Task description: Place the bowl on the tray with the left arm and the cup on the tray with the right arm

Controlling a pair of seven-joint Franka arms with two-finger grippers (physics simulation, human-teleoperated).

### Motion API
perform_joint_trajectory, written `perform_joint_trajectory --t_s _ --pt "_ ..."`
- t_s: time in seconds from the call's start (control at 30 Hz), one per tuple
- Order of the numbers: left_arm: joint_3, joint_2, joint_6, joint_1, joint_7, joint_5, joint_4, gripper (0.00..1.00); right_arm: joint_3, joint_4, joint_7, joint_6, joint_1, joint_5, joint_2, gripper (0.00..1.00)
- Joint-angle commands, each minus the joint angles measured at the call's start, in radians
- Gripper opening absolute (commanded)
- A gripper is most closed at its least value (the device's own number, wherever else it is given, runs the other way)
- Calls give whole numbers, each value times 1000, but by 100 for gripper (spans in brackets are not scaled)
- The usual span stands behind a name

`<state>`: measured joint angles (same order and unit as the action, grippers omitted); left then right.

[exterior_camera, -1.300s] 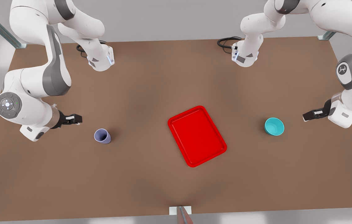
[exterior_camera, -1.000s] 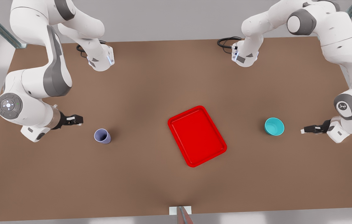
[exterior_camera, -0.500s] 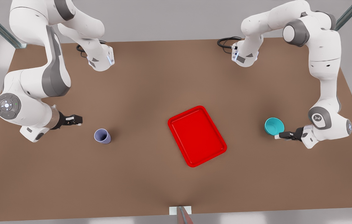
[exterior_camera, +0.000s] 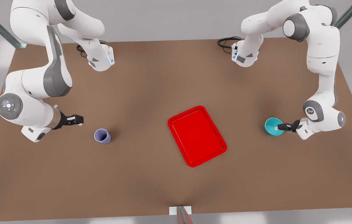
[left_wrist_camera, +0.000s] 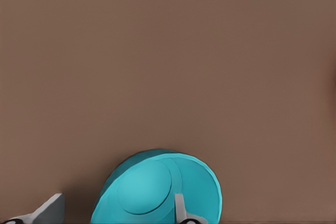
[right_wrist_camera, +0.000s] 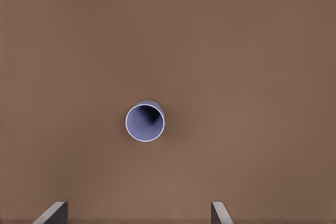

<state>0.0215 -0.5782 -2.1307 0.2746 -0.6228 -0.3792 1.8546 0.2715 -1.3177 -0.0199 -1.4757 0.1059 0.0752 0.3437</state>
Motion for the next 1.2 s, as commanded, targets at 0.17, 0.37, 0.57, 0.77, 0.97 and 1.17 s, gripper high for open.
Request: perform_joint_trajectory --t_s 0.17,0.37,0.57,0.77,0.97,1.17 --pt "0 -25 0 0 2 -3 0 85 0 0 3 0 3 2 0 100" --pt "2 -29 0 0 0 -4 0 26 0 2 9 -160 49 3 29 100" --pt "3 -45 -6 -11 0 -3 -2 21 6 -2 8 -225 0 2 93 100" --pt "14 -28 2 -41 101 -6 -35 21 8 -3 11 -216 -20 -28 138 100" --pt "-5 6 3 -202 348 -213 -141 21 5 -60 -5 -169 29 -81 144 100" --pt "-3 3 -12 -486 702 -257 -179 21 8 -153 -25 -133 58 -64 93 100"
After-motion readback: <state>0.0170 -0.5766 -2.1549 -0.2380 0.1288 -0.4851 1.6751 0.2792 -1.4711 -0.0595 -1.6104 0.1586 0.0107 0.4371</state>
